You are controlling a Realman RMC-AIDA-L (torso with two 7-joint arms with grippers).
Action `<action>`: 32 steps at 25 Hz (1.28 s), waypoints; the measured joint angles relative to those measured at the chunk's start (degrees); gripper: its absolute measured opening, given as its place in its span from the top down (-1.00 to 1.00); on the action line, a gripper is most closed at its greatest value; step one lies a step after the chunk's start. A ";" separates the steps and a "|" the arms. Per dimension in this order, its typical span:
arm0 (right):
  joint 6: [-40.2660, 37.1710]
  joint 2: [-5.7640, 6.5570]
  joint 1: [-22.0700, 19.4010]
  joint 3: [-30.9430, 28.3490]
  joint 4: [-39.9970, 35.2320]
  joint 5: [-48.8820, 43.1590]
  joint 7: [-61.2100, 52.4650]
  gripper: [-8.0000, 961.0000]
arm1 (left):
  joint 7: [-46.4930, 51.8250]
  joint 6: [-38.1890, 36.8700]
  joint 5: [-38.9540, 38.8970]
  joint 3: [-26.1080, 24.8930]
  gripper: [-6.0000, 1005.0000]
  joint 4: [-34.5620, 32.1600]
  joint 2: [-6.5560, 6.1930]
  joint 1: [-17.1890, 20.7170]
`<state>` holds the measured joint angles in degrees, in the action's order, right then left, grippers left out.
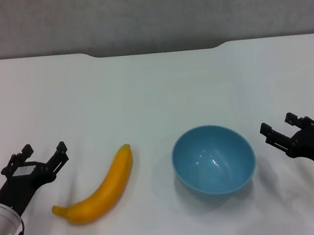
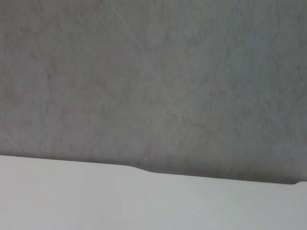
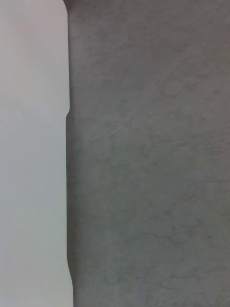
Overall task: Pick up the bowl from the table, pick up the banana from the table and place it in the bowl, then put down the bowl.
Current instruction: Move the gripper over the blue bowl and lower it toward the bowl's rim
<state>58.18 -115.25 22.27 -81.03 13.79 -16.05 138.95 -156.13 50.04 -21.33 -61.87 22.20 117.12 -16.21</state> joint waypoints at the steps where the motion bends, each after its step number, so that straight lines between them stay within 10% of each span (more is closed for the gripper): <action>1: 0.00 0.00 0.00 0.00 0.00 0.00 0.00 -0.71 | 0.21 0.13 0.00 0.00 -0.77 0.01 0.00 -0.03; 20: -0.22 0.17 -0.90 1.55 3.65 -0.25 -0.07 -0.70 | 0.60 0.42 1.76 -0.01 -0.76 3.73 -0.83 1.50; 26: -6.77 0.60 -2.51 1.92 11.71 -3.01 -3.43 -0.70 | 3.03 -7.63 7.01 -2.16 -0.75 14.62 -2.61 5.02; 32: -25.50 1.20 -8.15 1.71 35.96 -23.63 -19.71 -0.70 | 9.37 -28.16 17.02 -4.78 -0.75 36.95 -5.88 11.76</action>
<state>32.67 -114.04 14.12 -79.32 49.75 -39.67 119.24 -146.76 21.88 -4.31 -66.66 59.15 111.24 -4.45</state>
